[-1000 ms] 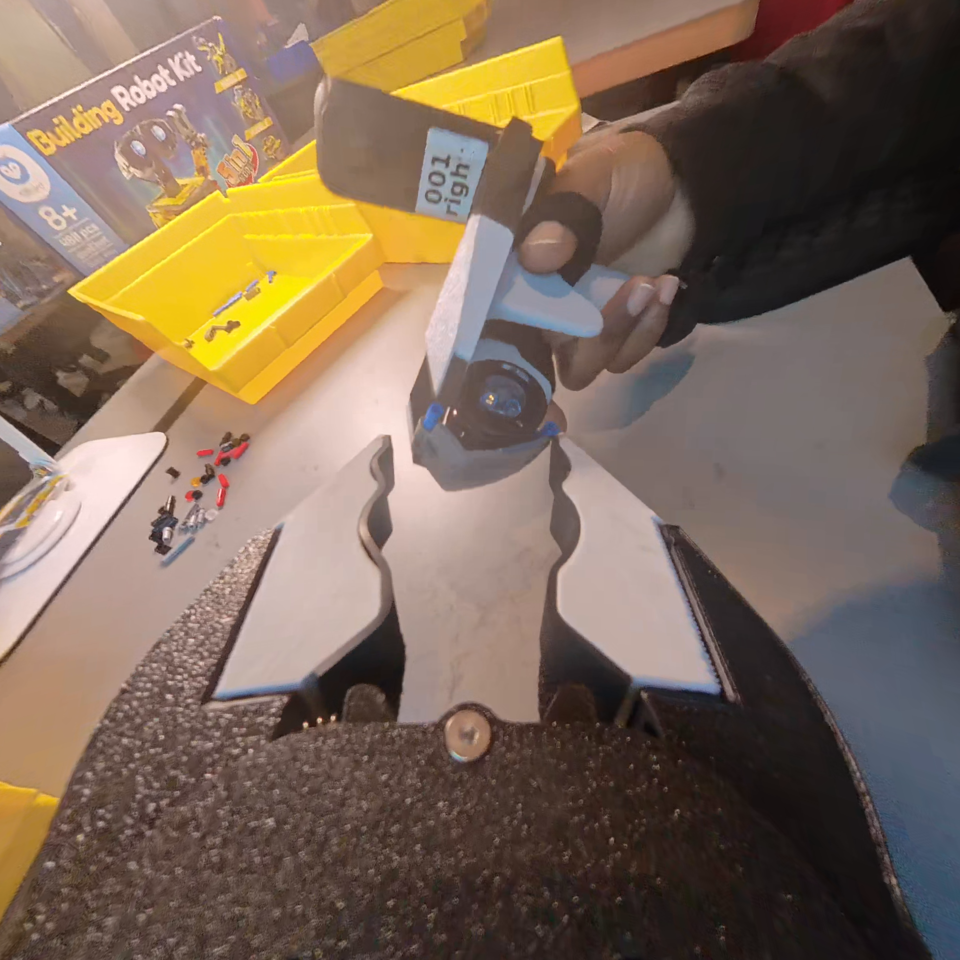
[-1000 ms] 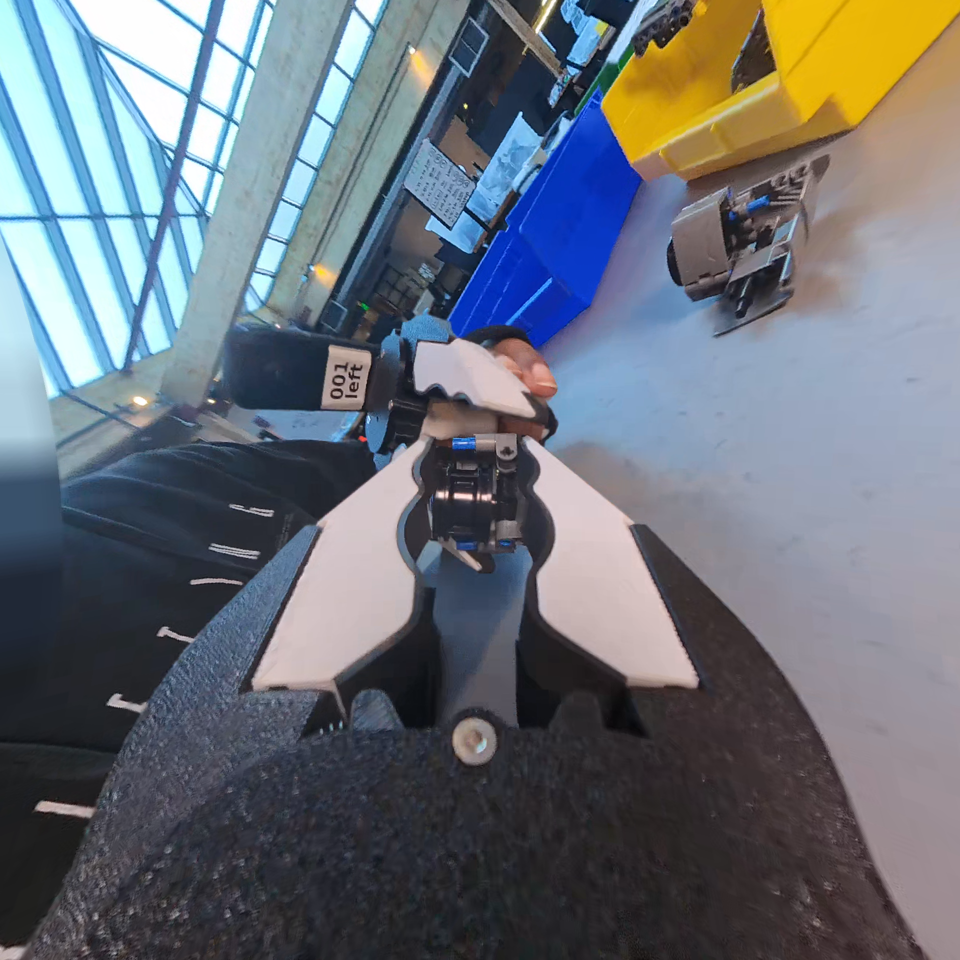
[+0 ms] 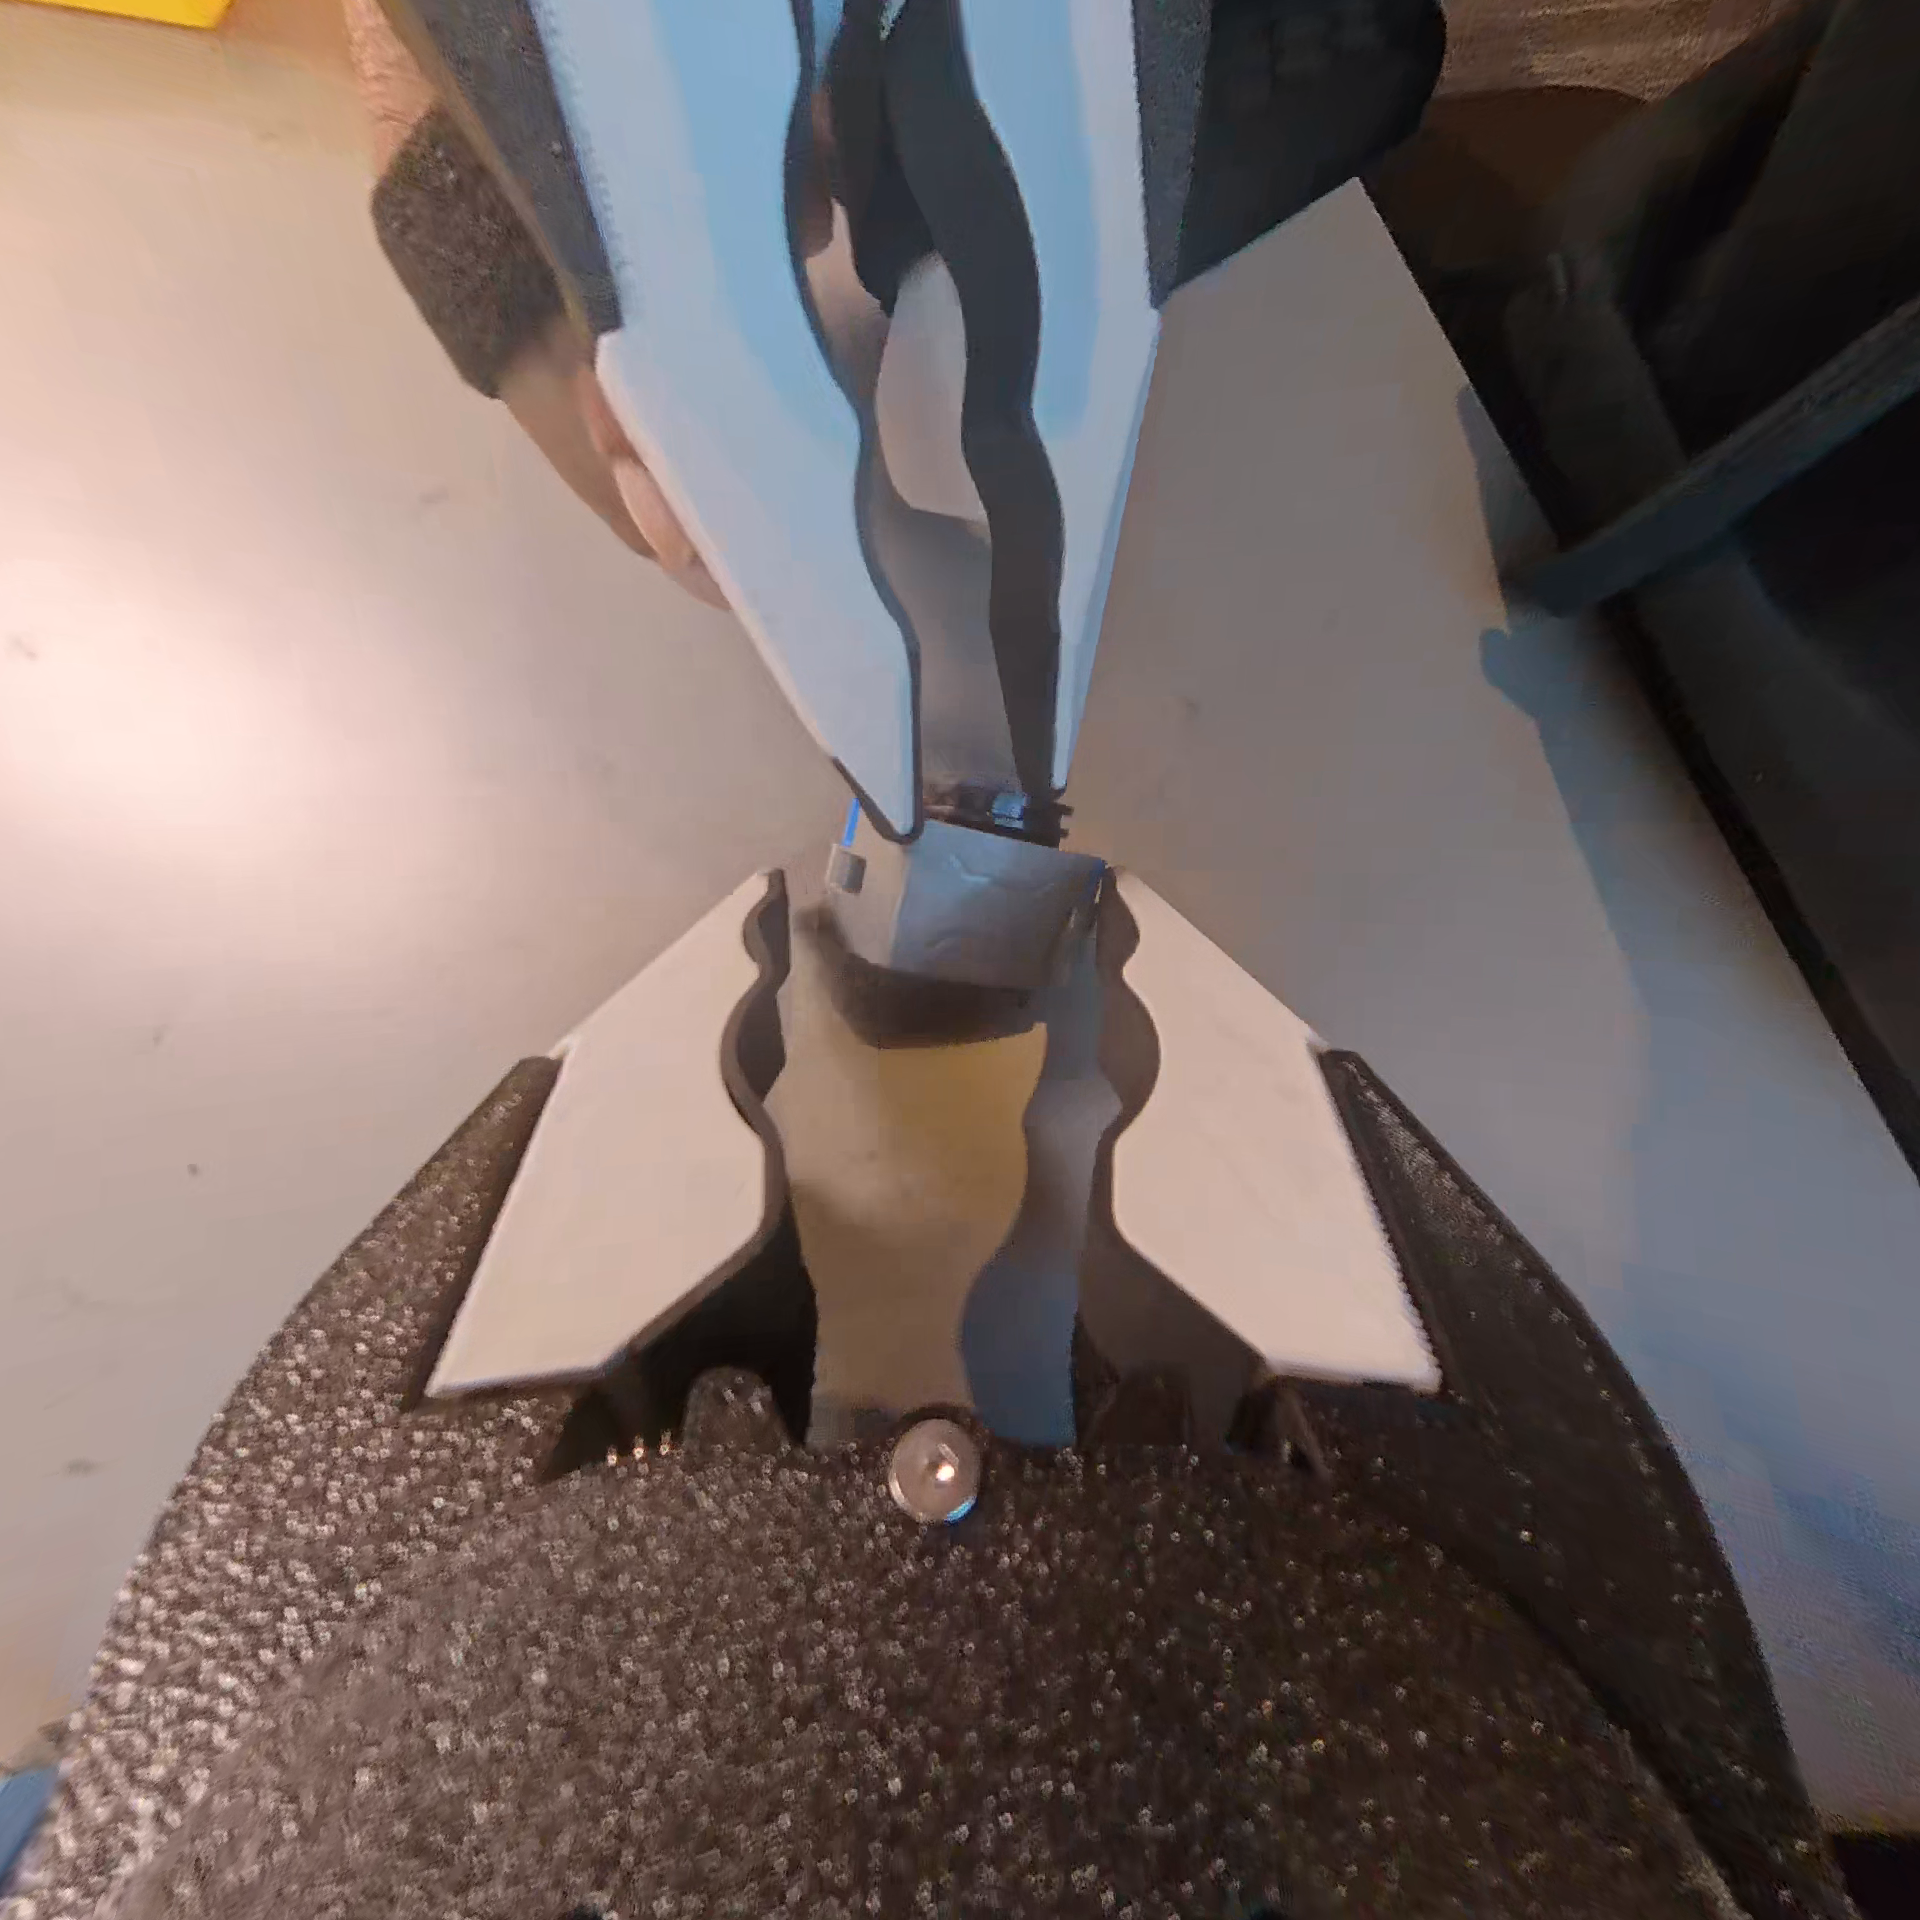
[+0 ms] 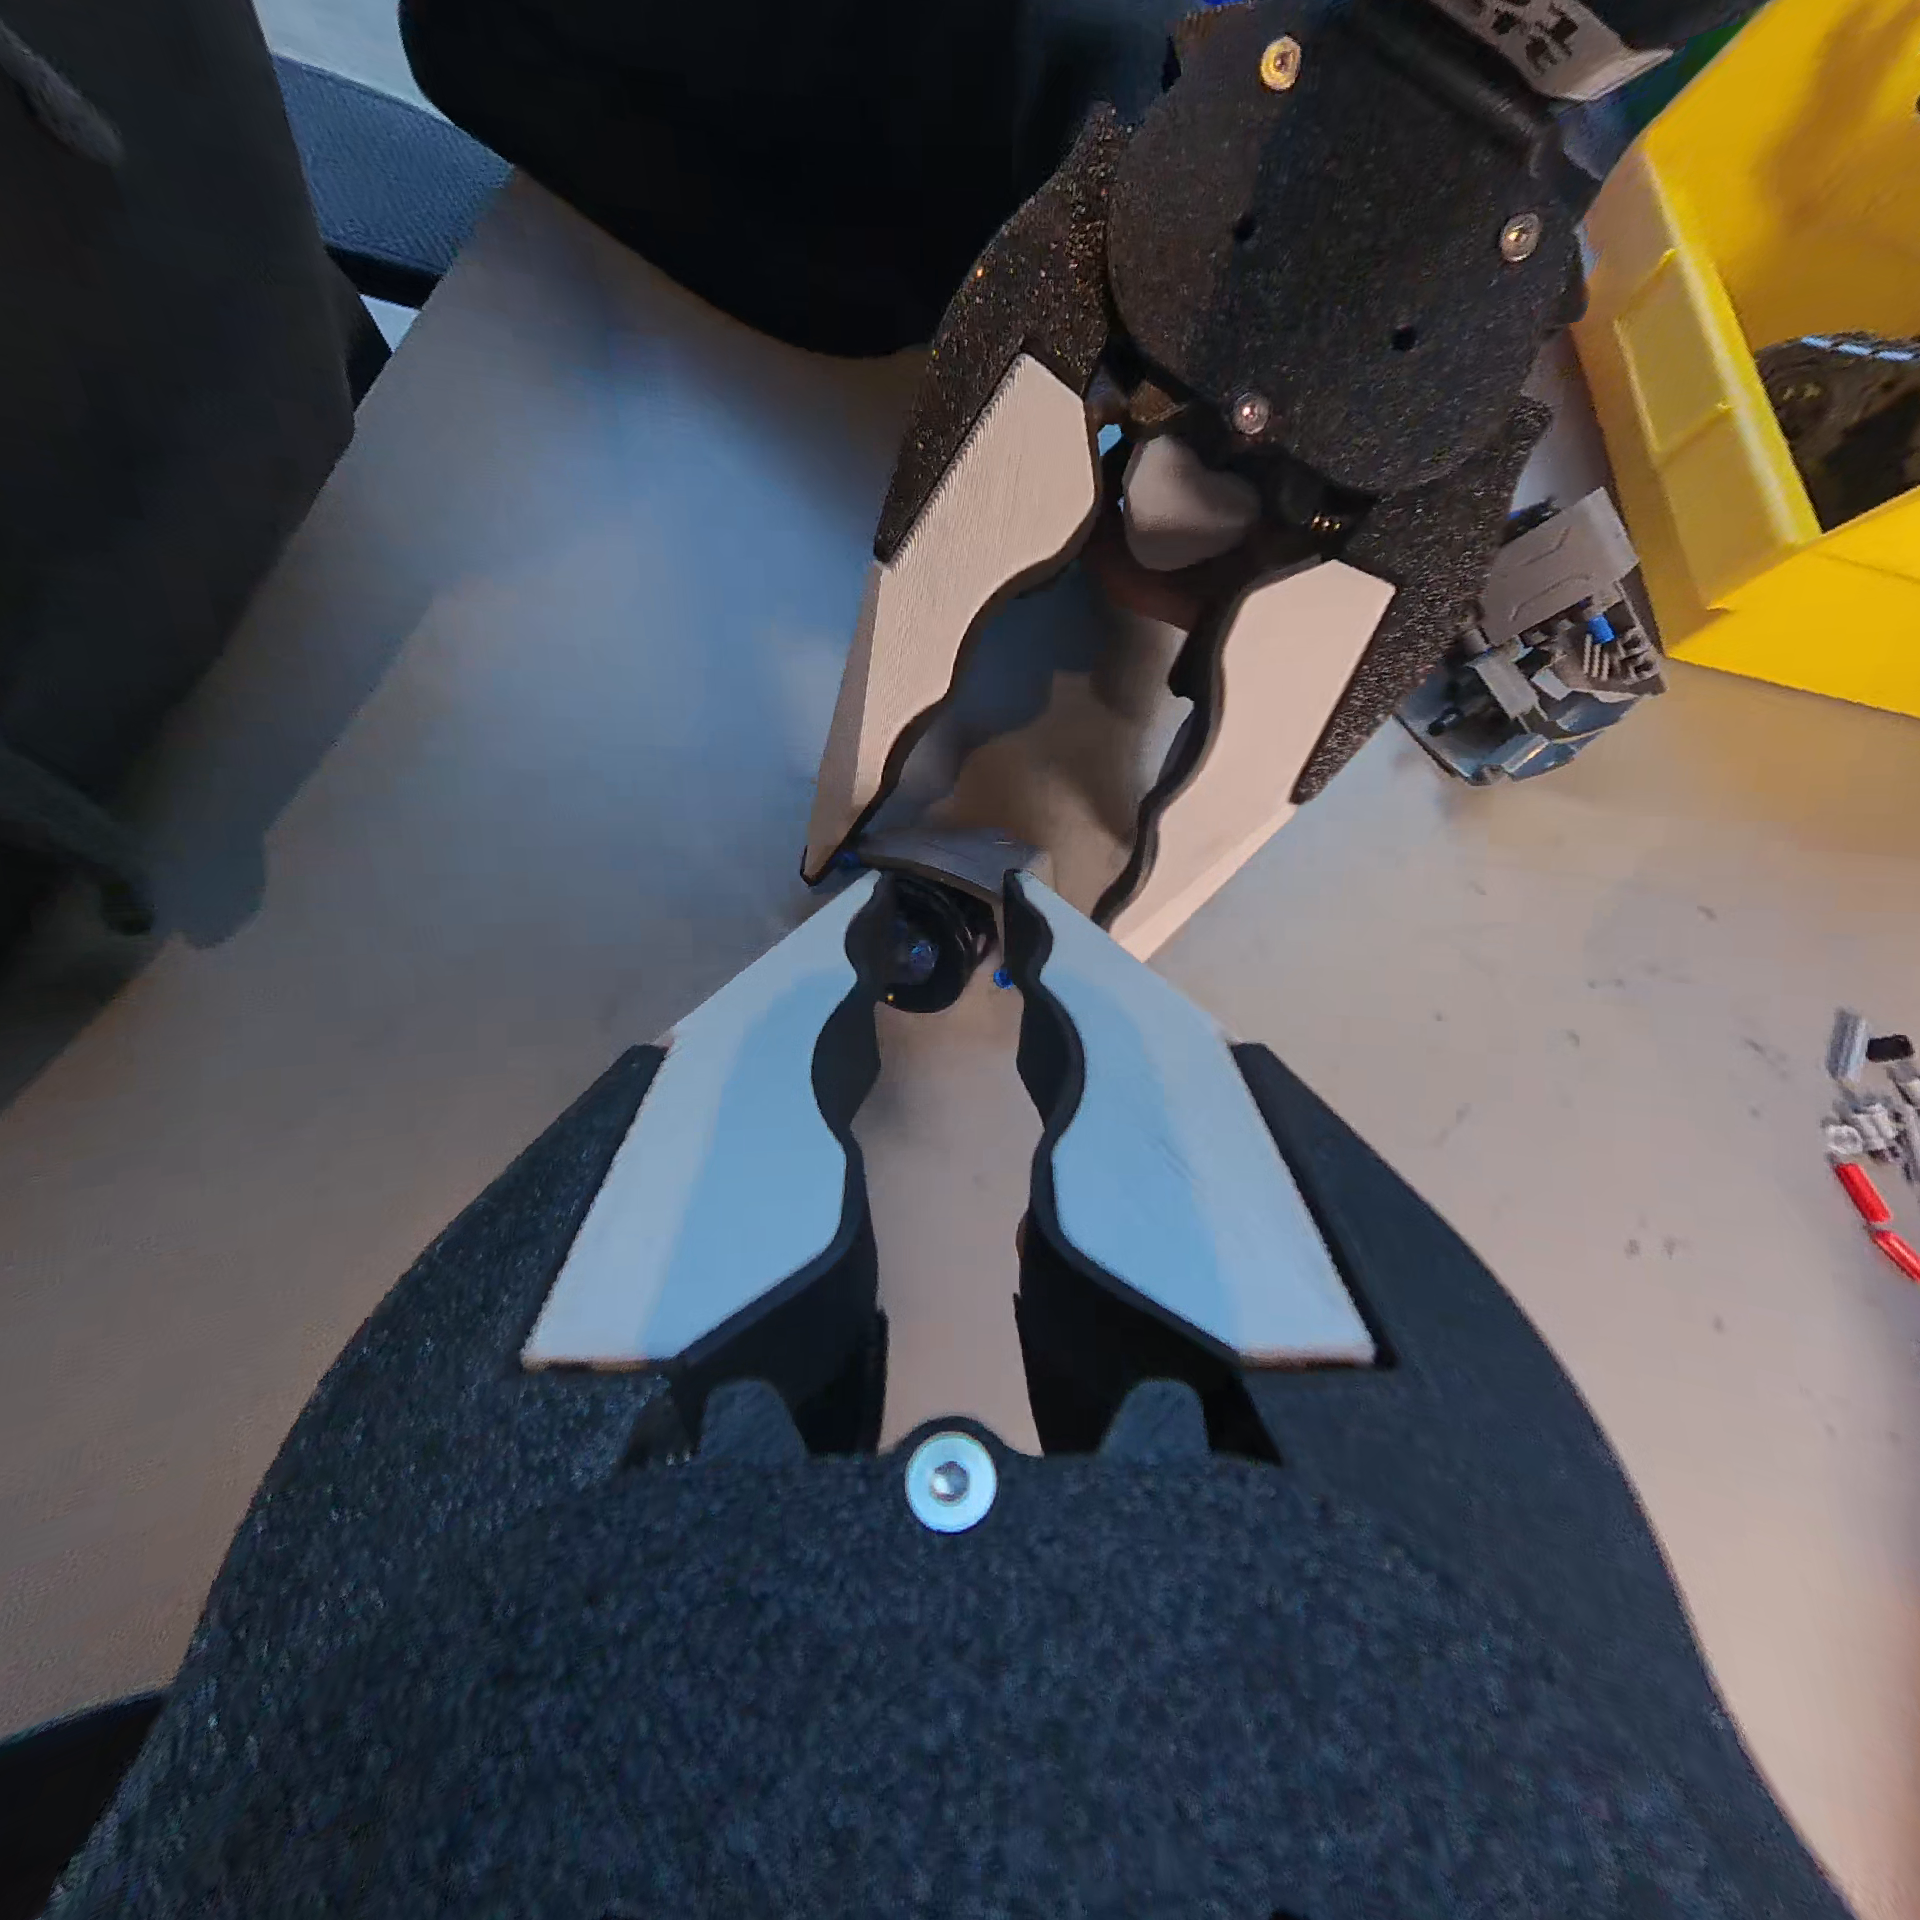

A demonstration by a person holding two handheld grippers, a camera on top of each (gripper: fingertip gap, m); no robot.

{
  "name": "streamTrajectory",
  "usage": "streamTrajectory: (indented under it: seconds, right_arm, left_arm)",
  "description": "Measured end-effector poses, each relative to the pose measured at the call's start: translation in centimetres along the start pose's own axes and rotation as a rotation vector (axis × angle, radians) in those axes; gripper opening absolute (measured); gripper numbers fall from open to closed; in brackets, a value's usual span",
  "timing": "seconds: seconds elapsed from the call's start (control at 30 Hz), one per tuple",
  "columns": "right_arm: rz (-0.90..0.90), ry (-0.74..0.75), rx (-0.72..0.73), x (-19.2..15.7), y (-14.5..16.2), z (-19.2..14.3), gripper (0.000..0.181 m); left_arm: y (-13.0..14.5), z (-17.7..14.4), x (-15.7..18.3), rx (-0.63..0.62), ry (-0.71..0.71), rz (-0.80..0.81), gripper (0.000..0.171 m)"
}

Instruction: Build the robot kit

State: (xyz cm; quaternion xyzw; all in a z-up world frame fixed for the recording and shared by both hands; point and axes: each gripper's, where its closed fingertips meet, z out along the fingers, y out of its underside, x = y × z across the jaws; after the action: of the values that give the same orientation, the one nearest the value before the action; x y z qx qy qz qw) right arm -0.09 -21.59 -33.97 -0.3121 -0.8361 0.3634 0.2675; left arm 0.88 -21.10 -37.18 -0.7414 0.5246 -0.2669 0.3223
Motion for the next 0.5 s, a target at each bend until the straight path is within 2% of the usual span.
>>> streamTrajectory:
  seconds: [0.07,0.17,0.27,0.4,0.5]
  right_arm:
    - [0.034,0.012,-0.005,0.3,0.1,0.1,0.020]
    - [0.063,0.030,-0.023,0.6,0.7,0.4,0.020]
    - [0.080,0.046,0.024,1.0,0.0,0.1,0.023]
    - [0.109,0.085,0.067,2.1,-0.1,-0.8,0.043]
    - [0.108,0.087,0.035,2.3,0.9,-0.8,0.052]
  left_arm:
    - [0.1,-0.2,-1.0,0.002,-0.043,0.000,0.058]
    - [-0.4,-1.6,-2.2,0.077,-0.117,-0.031,0.066]
    - [-1.3,-4.2,-3.9,0.217,-0.234,-0.095,0.070]
    - [-3.0,-8.8,-6.0,0.451,-0.432,-0.168,0.083]
    - [-3.9,-11.3,-6.8,0.544,-0.549,-0.184,0.093]
